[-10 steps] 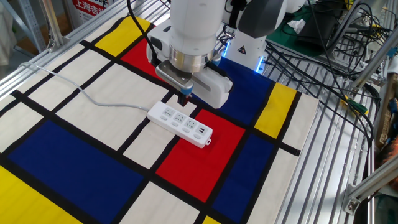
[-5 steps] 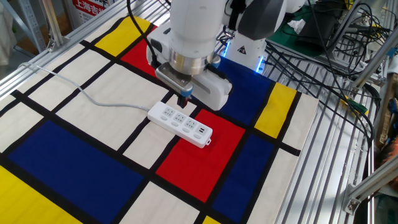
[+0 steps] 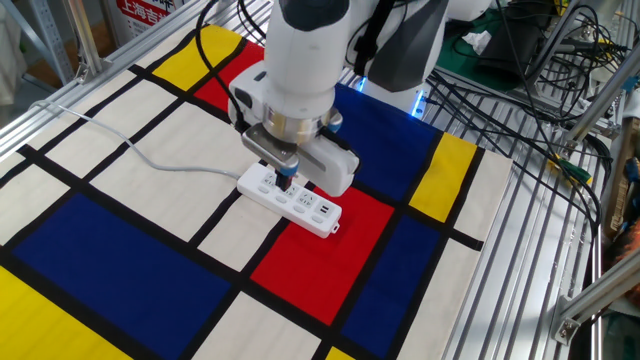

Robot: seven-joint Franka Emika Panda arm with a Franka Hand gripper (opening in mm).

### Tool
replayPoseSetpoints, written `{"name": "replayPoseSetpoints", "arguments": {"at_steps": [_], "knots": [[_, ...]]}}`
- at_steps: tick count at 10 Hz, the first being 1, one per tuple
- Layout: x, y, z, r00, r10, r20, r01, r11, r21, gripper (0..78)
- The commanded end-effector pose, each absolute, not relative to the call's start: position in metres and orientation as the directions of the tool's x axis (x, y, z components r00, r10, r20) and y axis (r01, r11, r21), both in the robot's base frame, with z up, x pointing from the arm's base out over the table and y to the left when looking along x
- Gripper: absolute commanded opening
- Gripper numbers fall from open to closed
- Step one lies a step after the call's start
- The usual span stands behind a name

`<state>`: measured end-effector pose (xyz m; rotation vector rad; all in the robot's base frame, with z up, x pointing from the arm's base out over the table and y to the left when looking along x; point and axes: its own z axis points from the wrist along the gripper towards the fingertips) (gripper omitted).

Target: Turn on the power strip by pressing the button

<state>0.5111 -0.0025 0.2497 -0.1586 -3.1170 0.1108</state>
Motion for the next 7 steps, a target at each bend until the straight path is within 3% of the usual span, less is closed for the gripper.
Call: {"name": "replayPoseSetpoints", "arguments": {"at_steps": [1, 7], "knots": [[0.481, -0.009, 0.212, -0.995, 0.100, -0.017, 0.101, 0.995, -0.024, 0.0], [0.465, -0.028, 0.186, -0.993, 0.116, 0.005, 0.116, 0.990, 0.077, 0.0]]}}
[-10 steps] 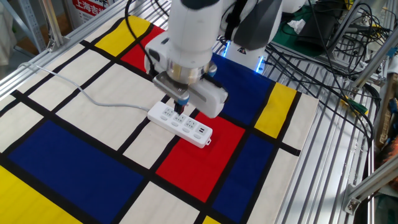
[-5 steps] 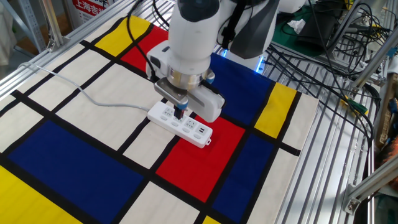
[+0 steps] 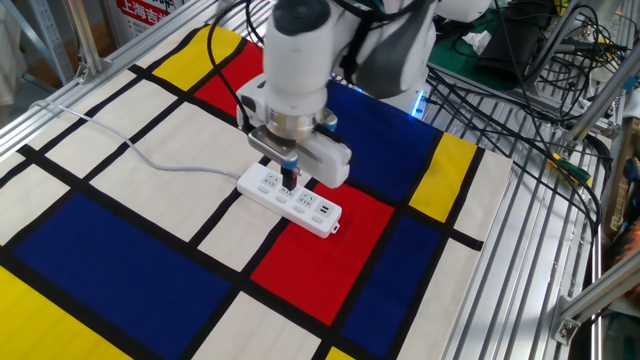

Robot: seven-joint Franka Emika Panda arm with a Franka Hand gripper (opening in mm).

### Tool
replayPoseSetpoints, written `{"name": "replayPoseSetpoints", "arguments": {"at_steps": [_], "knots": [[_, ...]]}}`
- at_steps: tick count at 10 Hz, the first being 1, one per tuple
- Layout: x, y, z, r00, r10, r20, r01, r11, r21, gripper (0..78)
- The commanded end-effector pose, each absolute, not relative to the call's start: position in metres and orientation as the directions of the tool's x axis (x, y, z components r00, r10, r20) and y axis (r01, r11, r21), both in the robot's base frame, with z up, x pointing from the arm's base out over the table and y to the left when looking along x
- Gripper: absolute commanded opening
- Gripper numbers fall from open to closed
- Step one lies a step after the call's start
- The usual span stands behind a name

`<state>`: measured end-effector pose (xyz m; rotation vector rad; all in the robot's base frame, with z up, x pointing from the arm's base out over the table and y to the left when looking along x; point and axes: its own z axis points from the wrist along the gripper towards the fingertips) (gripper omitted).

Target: Turn on the power strip by pressing the button

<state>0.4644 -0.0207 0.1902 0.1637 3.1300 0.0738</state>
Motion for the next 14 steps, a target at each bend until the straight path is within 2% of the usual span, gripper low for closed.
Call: {"name": "replayPoseSetpoints", "arguments": {"at_steps": [1, 4, 7, 10, 11, 12, 14], "knots": [[0.465, -0.028, 0.186, -0.993, 0.119, 0.004, 0.119, 0.990, 0.075, 0.0], [0.467, -0.028, 0.186, -0.992, 0.124, -0.018, 0.123, 0.991, 0.060, 0.0], [0.466, -0.028, 0.186, -0.997, 0.078, 0.020, 0.077, 0.995, -0.065, 0.0], [0.455, -0.029, 0.178, -0.996, 0.075, 0.047, 0.071, 0.994, -0.089, 0.0], [0.447, -0.029, 0.171, -0.995, 0.080, 0.051, 0.071, 0.984, -0.164, 0.0], [0.447, -0.029, 0.171, -0.996, 0.073, 0.051, 0.062, 0.979, -0.193, 0.0], [0.447, -0.029, 0.171, -0.996, 0.082, 0.048, 0.070, 0.977, -0.200, 0.0]]}}
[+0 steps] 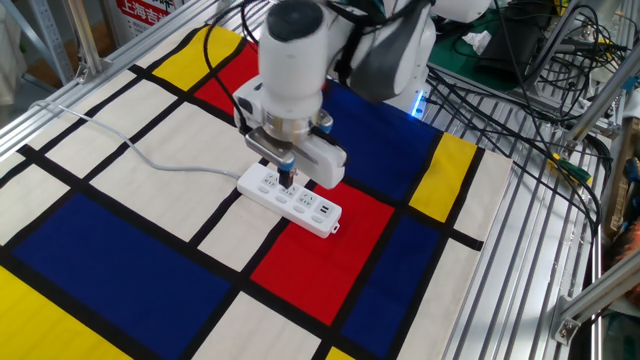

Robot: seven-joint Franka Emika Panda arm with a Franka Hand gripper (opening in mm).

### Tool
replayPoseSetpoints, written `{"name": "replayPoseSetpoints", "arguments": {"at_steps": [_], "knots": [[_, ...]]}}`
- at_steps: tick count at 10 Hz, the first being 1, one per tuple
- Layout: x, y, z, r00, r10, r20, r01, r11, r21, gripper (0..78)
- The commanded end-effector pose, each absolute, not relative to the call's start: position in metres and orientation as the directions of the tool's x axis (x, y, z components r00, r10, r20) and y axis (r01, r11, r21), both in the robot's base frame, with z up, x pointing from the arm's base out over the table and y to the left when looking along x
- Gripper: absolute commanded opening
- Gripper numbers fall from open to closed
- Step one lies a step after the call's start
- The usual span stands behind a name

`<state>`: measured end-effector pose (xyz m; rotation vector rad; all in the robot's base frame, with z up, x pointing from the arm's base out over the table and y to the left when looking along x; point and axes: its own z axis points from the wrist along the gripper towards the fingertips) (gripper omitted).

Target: Turn on the power strip by pressing the button

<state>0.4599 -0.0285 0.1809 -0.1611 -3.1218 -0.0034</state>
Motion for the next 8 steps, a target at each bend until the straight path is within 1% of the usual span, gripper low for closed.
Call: {"name": "replayPoseSetpoints", "arguments": {"at_steps": [1, 5, 8], "knots": [[0.4460, -0.0308, 0.1684, -0.995, 0.080, 0.052, 0.070, 0.981, -0.182, 0.0], [0.4452, -0.0316, 0.1658, -0.998, 0.040, 0.053, 0.032, 0.989, -0.147, 0.0], [0.4452, -0.0316, 0.1658, -0.998, 0.026, 0.055, 0.018, 0.989, -0.145, 0.0]]}}
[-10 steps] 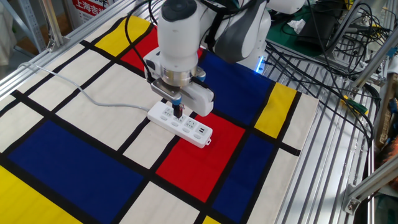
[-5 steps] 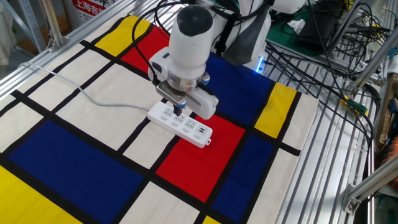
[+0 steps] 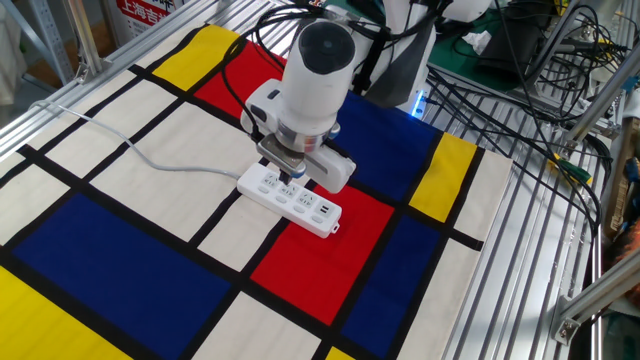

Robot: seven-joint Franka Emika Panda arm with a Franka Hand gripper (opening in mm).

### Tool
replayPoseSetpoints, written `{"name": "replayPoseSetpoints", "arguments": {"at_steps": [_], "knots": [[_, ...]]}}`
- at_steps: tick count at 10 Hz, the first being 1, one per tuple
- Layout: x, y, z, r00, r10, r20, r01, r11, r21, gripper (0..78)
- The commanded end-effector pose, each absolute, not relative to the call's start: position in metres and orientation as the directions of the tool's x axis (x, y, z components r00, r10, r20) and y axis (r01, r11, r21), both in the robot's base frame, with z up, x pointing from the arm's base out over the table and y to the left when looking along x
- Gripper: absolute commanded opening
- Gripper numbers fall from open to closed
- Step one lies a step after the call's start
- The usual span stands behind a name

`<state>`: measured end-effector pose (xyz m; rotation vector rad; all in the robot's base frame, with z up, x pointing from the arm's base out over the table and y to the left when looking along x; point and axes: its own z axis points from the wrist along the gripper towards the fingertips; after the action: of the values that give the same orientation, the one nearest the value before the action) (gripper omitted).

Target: Turn on the power strip by pressing the button

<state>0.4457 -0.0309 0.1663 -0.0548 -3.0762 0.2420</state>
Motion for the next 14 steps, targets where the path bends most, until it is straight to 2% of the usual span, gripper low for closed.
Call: {"name": "replayPoseSetpoints", "arguments": {"at_steps": [1, 5, 7, 11, 14], "knots": [[0.445, -0.032, 0.166, -0.998, 0.026, 0.055, 0.018, 0.989, -0.145, 0.0], [0.445, -0.032, 0.166, -0.997, 0.033, 0.065, 0.022, 0.986, -0.165, 0.0], [0.445, -0.032, 0.166, -0.999, 0.018, 0.043, 0.012, 0.991, -0.135, 0.0], [0.445, -0.032, 0.166, -0.996, -0.009, 0.089, -0.021, 0.991, -0.129, 0.0], [0.433, -0.029, 0.158, -0.999, 0.020, 0.040, 0.014, 0.989, -0.147, 0.0]]}}
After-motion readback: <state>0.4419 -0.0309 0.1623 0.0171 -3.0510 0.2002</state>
